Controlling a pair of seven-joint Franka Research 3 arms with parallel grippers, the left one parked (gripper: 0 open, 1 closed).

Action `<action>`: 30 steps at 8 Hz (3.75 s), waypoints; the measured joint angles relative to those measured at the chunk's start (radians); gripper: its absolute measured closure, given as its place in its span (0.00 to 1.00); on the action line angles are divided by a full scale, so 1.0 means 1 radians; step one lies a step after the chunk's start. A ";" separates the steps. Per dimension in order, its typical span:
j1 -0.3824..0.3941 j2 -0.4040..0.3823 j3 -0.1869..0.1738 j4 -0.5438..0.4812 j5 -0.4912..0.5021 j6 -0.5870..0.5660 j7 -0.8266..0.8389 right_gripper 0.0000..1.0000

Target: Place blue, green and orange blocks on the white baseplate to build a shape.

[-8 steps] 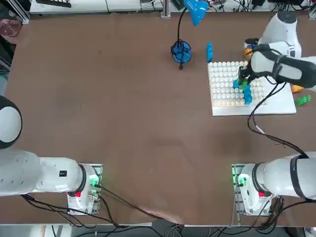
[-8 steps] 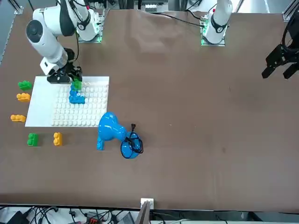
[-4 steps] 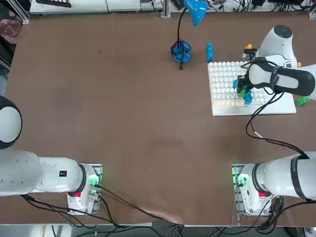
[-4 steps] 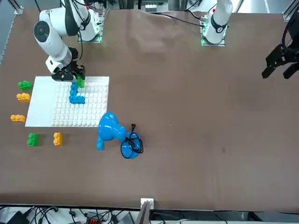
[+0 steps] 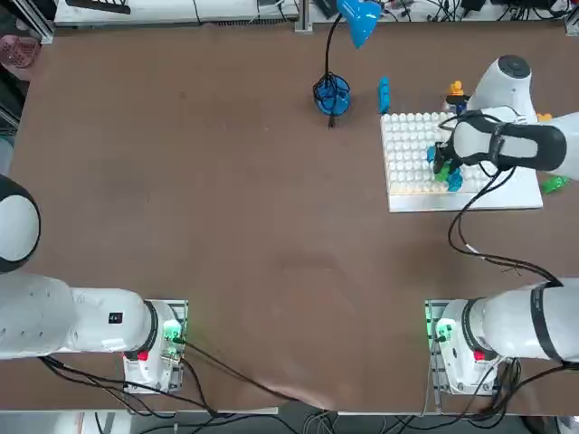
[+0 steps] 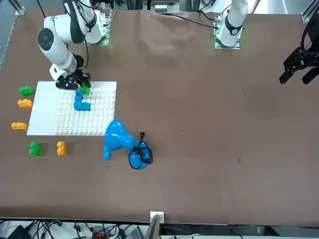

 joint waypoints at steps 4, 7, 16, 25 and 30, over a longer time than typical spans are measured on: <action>0.000 0.052 0.000 0.004 -0.002 0.045 -0.007 0.63; -0.005 0.073 -0.002 0.018 -0.014 0.053 -0.024 0.63; -0.024 0.130 -0.005 0.070 -0.045 0.049 -0.026 0.63; -0.003 0.147 0.003 0.080 -0.045 0.048 -0.025 0.63; -0.004 0.195 -0.001 0.081 -0.047 0.085 -0.026 0.63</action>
